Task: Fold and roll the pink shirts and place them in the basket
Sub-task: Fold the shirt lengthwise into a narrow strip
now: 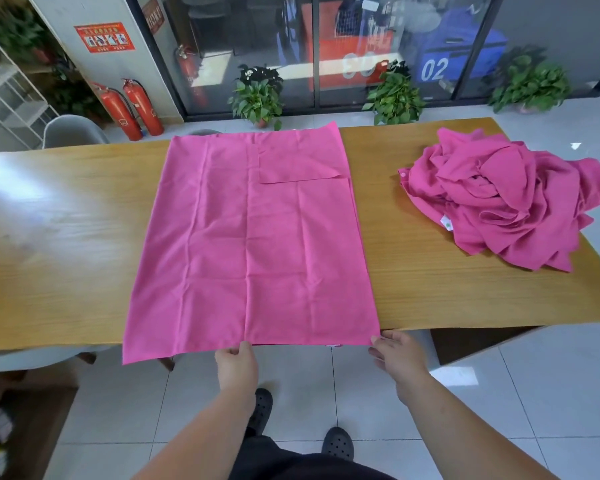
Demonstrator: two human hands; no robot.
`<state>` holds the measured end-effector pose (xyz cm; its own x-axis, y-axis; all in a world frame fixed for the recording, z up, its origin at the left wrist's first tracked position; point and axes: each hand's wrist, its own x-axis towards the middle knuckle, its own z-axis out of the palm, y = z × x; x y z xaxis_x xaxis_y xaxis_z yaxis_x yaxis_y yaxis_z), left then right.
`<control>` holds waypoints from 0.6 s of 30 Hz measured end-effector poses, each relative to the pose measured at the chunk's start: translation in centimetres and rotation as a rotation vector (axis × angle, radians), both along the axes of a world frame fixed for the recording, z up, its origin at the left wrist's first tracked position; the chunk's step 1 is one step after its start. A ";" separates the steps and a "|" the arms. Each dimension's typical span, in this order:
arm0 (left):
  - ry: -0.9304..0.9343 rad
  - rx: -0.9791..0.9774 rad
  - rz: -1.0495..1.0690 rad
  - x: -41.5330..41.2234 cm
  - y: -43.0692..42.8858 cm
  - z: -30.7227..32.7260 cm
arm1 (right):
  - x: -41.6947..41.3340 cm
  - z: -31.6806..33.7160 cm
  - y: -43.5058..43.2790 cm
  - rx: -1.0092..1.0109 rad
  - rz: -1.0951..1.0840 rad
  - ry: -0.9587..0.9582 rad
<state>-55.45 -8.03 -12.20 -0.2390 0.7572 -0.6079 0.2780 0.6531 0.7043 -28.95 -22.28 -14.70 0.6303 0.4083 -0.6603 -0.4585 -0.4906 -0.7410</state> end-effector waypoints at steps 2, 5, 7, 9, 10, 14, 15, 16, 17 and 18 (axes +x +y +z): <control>-0.138 -0.026 0.134 0.0 0.5 -0.2 | 0.1 -0.1 -0.1 0.061 -0.034 0.050; -0.199 0.021 0.209 -0.3 1.4 -0.8 | 0.1 0.3 -0.2 0.116 -0.080 0.077; -0.177 0.043 0.259 -0.5 1.9 -0.8 | 0.0 1.1 -0.1 0.136 -0.095 0.064; -0.133 0.080 0.292 -0.7 2.2 -0.8 | 0.0 1.9 0.0 0.149 -0.113 0.036; -0.110 0.116 0.299 -0.6 2.2 -0.6 | 0.0 2.2 0.0 0.155 -0.121 0.021; -0.111 0.256 0.333 -0.7 2.2 0.0 | -0.2 2.8 0.0 0.158 -0.115 -0.054; -0.118 0.261 0.326 -0.7 2.2 0.0 | -0.3 2.9 0.0 0.156 -0.106 -0.075; -0.122 0.259 0.317 -0.8 2.1 0.0 | -0.5 2.9 0.0 0.154 -0.097 -0.099; -0.122 0.258 0.308 -0.8 2.1 -0.1 | -0.7 3.1 0.0 0.146 -0.080 -0.131; -0.122 0.259 0.296 -0.8 2.0 -0.1 | -0.9 3.2 0.1 0.139 -0.058 -0.163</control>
